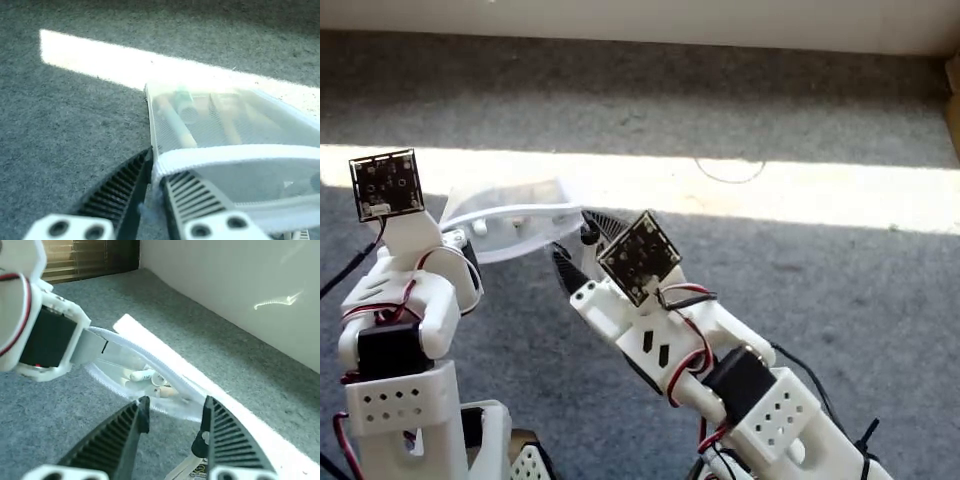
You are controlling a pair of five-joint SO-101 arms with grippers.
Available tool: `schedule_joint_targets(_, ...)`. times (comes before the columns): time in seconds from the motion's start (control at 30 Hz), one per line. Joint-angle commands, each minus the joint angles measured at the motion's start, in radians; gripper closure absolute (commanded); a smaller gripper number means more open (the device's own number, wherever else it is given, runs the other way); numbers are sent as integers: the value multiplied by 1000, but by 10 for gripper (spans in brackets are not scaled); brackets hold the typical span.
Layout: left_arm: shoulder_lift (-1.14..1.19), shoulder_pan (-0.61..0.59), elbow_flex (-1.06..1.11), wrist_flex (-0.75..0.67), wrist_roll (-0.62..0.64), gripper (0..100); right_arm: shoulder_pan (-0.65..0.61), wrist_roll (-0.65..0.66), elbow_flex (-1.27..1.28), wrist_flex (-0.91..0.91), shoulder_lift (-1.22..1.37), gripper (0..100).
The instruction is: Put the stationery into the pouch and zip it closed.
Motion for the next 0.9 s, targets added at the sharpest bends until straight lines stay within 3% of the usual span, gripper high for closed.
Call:
schedule_joint_targets(0.0, -18, 15, -7, -21, -9, 989, 15, -78, -59, 87, -65, 828)
schedule_joint_targets(0.17, -18, 13, -7, -21, -6, 989, 19, -95, -61, 176, -71, 828)
schedule_joint_targets(0.7, -19, -79, -8, -43, 48, 989, 252, -98, -53, 189, -67, 828)
schedule_joint_targets(0.87, -19, -79, -8, -43, 48, 989, 263, -98, -61, 251, 31, 828)
